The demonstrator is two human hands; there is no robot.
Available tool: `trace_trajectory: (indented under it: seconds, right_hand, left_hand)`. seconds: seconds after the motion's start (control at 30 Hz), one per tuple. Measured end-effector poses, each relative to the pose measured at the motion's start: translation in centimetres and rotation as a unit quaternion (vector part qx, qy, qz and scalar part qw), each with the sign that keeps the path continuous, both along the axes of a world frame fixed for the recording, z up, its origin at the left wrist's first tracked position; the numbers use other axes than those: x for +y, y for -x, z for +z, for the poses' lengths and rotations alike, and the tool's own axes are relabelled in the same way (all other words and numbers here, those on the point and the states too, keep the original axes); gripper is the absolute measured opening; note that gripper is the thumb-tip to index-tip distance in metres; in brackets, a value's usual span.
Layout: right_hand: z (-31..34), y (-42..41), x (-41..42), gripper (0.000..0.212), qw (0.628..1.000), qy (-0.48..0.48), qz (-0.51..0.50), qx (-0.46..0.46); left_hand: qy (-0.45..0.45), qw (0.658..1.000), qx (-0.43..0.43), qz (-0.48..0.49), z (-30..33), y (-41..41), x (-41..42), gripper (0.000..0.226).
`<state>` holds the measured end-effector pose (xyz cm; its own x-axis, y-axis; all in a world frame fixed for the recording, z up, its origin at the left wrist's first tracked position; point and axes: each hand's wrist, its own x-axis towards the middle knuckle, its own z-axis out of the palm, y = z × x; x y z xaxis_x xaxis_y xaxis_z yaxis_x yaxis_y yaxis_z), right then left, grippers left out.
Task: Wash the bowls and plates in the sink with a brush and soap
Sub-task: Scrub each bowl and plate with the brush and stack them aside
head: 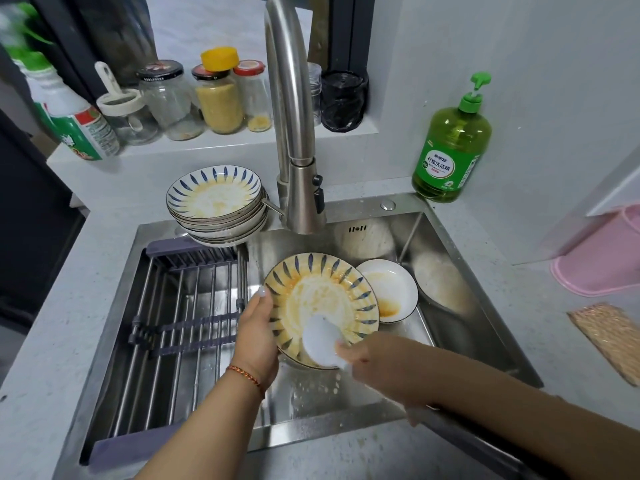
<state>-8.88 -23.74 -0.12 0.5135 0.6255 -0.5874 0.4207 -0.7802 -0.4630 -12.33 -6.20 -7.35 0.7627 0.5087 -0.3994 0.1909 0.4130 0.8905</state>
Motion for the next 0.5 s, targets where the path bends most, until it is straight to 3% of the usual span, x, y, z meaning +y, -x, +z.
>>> trace_trajectory:
  seconds: [0.1, 0.17, 0.23, 0.33, 0.4, 0.5]
  right_hand:
    - [-0.7, -1.2, -1.7, 0.039, 0.994, 0.061, -0.032, -0.089]
    - [-1.3, -2.7, -2.4, 0.040, 0.984, 0.028, -0.125, -0.121]
    - [-1.9, -3.8, -3.0, 0.034, 0.957, -0.063, -0.276, -0.062]
    - [-2.8, -4.4, -3.3, 0.030, 0.857, -0.190, -0.476, 0.057]
    - [-3.4, -4.1, -3.1, 0.029, 0.815, -0.221, -0.522, 0.123]
    - [-3.9, -3.5, -2.2, 0.028, 0.781, -0.254, -0.532, 0.206]
  left_hand:
    - [-0.020, 1.000, 0.003, 0.005, -0.2, 0.2, 0.7, 0.034]
    - [-0.027, 1.000, 0.014, -0.001, -0.3, 0.4, 0.5, 0.035]
    - [-0.011, 1.000, 0.028, 0.005, -0.5, 0.6, 0.1, 0.036]
    - [0.057, 0.997, 0.042, 0.007, -1.5, 0.9, 0.1, 0.041]
    - [0.126, 0.991, 0.041, -0.004, -2.0, 1.0, 0.1, 0.048]
    - [0.232, 0.971, 0.049, -0.025, -2.5, 0.9, -0.1, 0.057]
